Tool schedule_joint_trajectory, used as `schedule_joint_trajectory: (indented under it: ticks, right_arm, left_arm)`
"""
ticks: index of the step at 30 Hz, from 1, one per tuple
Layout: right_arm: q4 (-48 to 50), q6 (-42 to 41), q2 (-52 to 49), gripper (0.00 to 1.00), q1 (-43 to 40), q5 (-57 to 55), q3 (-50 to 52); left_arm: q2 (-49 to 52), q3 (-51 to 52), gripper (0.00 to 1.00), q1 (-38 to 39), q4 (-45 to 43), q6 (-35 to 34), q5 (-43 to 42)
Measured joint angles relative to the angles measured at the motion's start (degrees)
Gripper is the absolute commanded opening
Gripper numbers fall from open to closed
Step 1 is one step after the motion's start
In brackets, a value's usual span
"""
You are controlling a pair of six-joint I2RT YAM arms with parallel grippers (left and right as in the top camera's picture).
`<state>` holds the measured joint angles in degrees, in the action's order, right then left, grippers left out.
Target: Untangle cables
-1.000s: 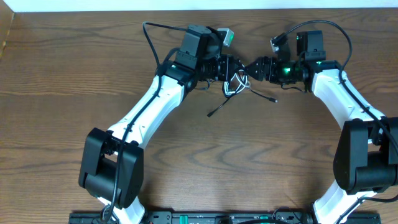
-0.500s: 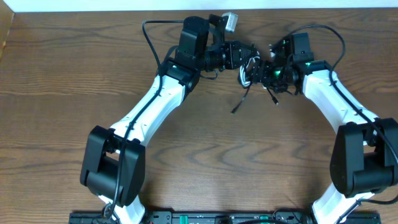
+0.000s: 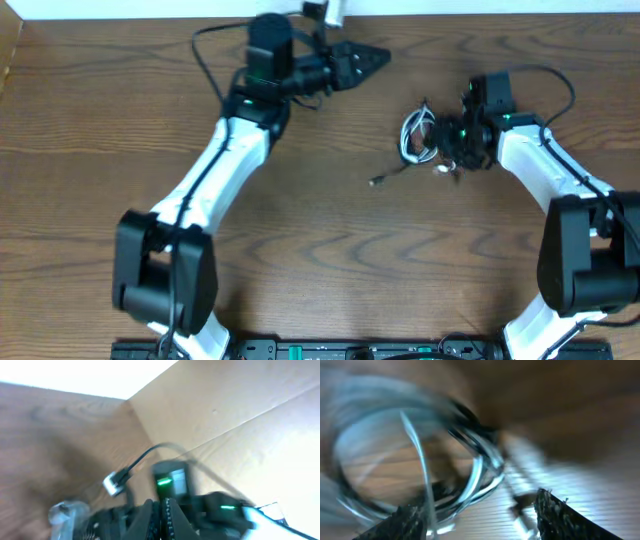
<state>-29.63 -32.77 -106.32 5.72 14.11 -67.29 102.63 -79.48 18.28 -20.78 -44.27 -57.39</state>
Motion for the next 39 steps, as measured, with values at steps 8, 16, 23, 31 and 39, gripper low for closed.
schedule_joint_trajectory:
  ticks: [8,16,23,31,39]
  right_arm:
    - [0.24,3.17,-0.37,0.63,-0.13,-0.66,0.39]
    - [2.43,10.51,-0.37,0.61,-0.13,5.51,-0.31]
    - [1.05,8.85,-0.37,0.53,-0.55,6.4,-2.38]
    - [-2.8,6.21,-0.37,0.53,-1.29,3.04,-2.4]
    - [-3.32,6.01,-0.37,0.53,-1.31,1.64,-2.4]
  left_arm:
    - [-2.25,-1.49,0.07,1.01,20.26,8.35,-1.42]
    - [-1.36,-1.66,0.08,3.56,36.44,16.0,15.19]
    - [3.23,-1.68,0.38,7.06,34.86,15.15,26.97]
    - [15.3,-1.66,0.49,11.87,22.16,13.99,33.81]
    - [22.38,-1.64,0.48,15.41,18.29,12.55,41.59]
